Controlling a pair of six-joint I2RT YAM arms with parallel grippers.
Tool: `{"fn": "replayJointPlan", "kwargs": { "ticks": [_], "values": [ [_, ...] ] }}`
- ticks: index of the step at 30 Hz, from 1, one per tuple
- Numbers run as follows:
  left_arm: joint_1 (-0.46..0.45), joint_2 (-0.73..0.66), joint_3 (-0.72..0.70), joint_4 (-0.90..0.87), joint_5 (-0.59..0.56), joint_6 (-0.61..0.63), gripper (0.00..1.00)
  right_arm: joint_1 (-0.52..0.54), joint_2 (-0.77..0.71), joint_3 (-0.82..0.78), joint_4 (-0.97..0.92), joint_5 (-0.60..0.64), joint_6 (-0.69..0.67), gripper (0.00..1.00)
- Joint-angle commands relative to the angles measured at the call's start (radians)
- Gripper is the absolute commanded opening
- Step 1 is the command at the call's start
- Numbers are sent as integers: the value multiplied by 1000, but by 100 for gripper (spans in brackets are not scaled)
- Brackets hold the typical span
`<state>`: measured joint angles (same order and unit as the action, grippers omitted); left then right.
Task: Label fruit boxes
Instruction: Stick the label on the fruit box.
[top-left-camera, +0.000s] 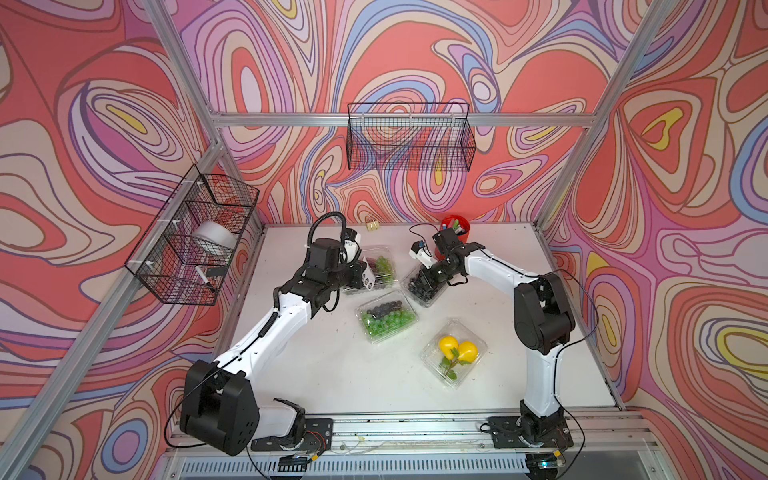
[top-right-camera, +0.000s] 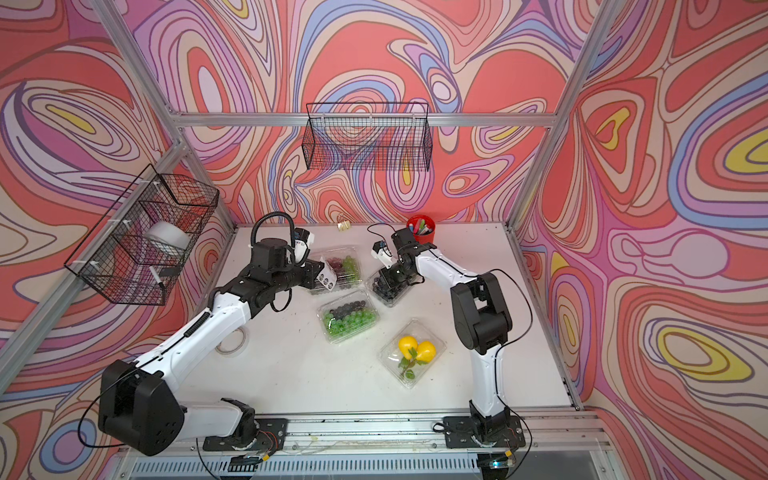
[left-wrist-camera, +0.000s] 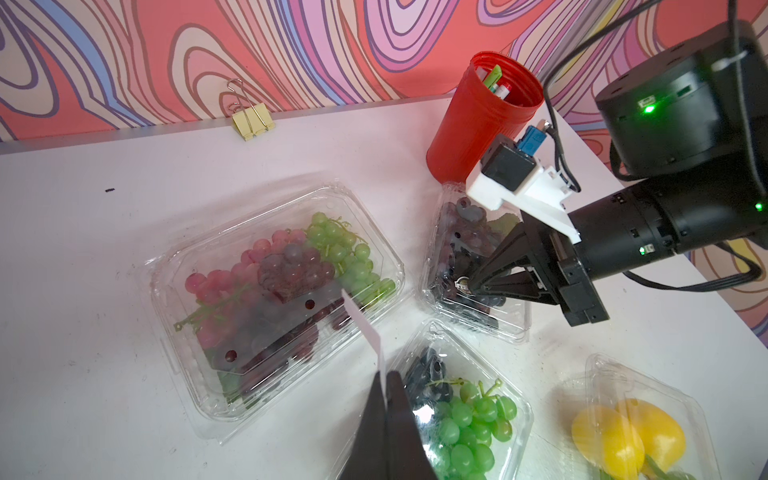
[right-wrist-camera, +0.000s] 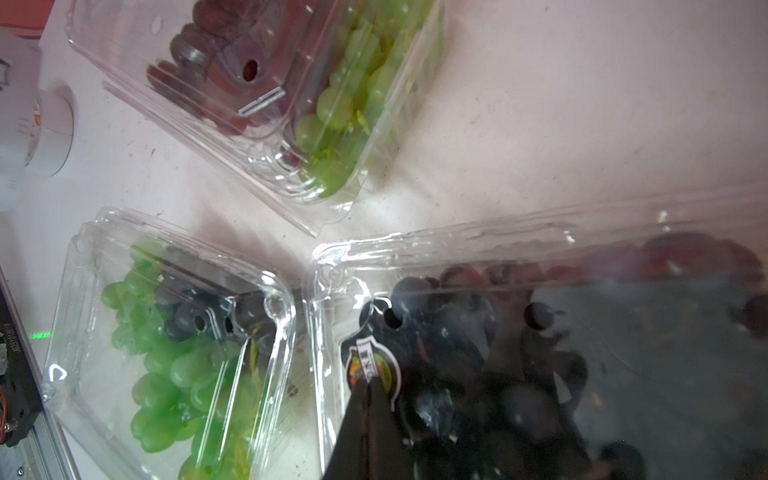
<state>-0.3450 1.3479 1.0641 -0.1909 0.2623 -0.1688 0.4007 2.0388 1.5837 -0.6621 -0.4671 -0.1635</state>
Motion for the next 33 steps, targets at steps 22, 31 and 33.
{"fn": "replayJointPlan", "kwargs": {
  "ticks": [22, 31, 33],
  "values": [
    [7, -20, -17, -16, 8, 8, 0, 9, -8, -42, 41, -30, 9, 0],
    [7, -15, -19, -14, 11, 6, 0, 16, 13, -42, 43, -33, 6, 0],
    [7, -15, -19, -13, 11, 6, 0, 18, 19, -36, 44, -33, 6, 0]
  ]
}}
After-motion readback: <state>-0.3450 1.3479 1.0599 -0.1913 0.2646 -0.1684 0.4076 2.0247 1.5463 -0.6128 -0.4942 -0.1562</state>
